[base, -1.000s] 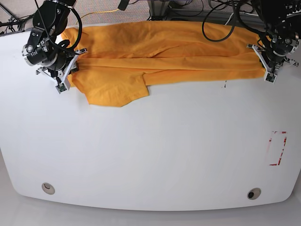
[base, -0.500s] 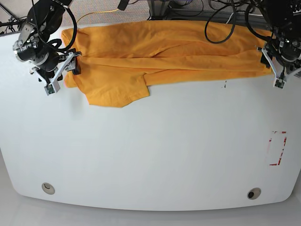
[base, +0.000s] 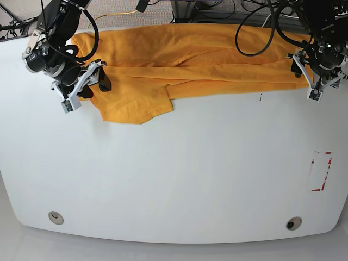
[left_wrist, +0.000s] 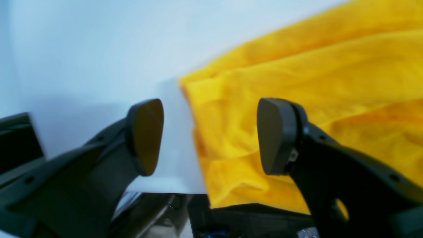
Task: Fold the T-shirt properly
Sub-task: 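Lower the folded hem and open both grippers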
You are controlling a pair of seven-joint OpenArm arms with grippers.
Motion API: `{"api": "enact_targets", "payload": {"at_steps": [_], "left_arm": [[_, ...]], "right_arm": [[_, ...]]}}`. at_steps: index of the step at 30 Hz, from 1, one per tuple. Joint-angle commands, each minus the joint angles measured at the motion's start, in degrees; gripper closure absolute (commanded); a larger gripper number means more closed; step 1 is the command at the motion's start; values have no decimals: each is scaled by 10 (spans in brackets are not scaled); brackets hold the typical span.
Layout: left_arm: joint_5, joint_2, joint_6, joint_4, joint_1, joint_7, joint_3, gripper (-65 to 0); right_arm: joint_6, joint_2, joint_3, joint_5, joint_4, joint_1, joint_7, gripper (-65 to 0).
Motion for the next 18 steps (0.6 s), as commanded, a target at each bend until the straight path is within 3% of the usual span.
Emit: {"api": "enact_targets", "payload": {"at_steps": [1,6,10,14,18], "left_arm": [[5,-11,1,-10,-3,-8,-2,-414],[5,-15,1,-69,-5,-22,-1,-414],[5,-32,1,-122,-7,-68,22,-414],[5,-50,1,-172,-26,-105,75,-414],[5,-51,1,-202,-53,-107,84,-414]], "right_arm": [[1,-15,-16,-40,-7,14,9,-249],[1,-21,-25,-100,-53,18,27,-135],[1,-11,-39,-123,-106,30,62,-132],[1,18,-44,-147,-192,57,99,-132],[1,57,-45,-151,-268,74,148,-132]]}}
